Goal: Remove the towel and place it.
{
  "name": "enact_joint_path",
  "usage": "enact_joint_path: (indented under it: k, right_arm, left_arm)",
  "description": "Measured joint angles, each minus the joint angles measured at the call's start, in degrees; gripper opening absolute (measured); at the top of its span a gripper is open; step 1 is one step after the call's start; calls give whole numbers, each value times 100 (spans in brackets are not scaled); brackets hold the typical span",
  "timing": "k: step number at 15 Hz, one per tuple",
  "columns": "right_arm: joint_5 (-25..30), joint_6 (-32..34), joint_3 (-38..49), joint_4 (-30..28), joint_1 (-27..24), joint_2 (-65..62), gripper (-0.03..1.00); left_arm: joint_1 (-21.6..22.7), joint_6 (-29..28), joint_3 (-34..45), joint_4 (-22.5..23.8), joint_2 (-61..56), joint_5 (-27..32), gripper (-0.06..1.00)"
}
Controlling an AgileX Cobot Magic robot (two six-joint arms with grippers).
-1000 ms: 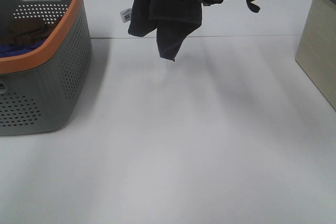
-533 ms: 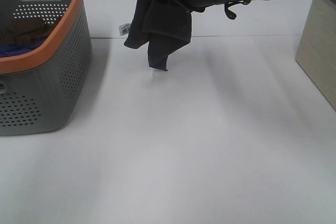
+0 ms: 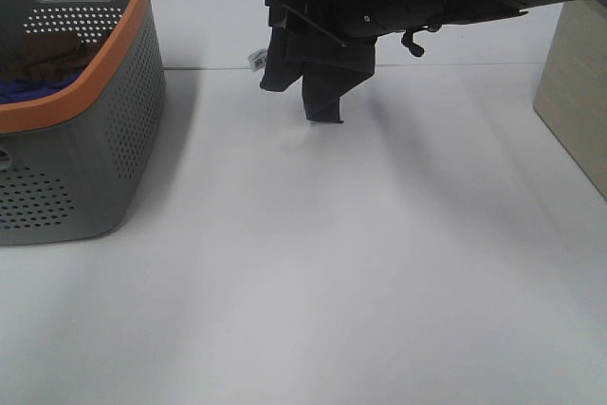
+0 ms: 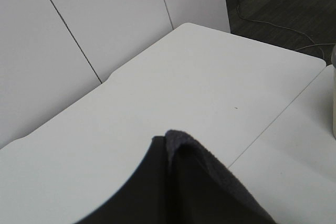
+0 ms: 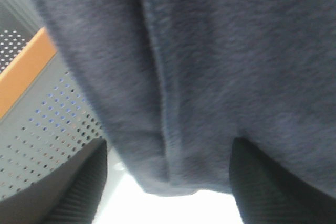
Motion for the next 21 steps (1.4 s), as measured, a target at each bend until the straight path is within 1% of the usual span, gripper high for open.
enact_joint_path:
  k: [3, 6, 9, 11, 13, 16, 19, 21]
  right_arm:
    - [-286, -40, -6, -103, 0, 0, 59]
    - [-367, -52, -6, -126, 0, 0, 59]
    - [-693, -52, -17, -97, 0, 97, 59]
    - [-1003, 63, -23, -23, 0, 160, 59]
    - [-1146, 355, -23, 0, 0, 172, 59]
    - [-985, 745, -23, 69, 0, 178, 59]
    - [-1014, 877, -132, 69, 0, 413, 59]
    - [-1014, 922, -355, 74, 0, 550, 59]
  left_arm:
    - [0, 0, 0, 0, 0, -6, 0]
    - [0, 0, 0, -34, 0, -6, 0]
    - [0, -6, 0, -138, 0, -6, 0]
    - [0, -6, 0, -143, 0, 0, 0]
    - [0, -6, 0, -149, 0, 6, 0]
    - [0, -11, 0, -149, 0, 29, 0]
    - [0, -11, 0, -189, 0, 52, 0]
    - [0, -11, 0, -218, 0, 97, 0]
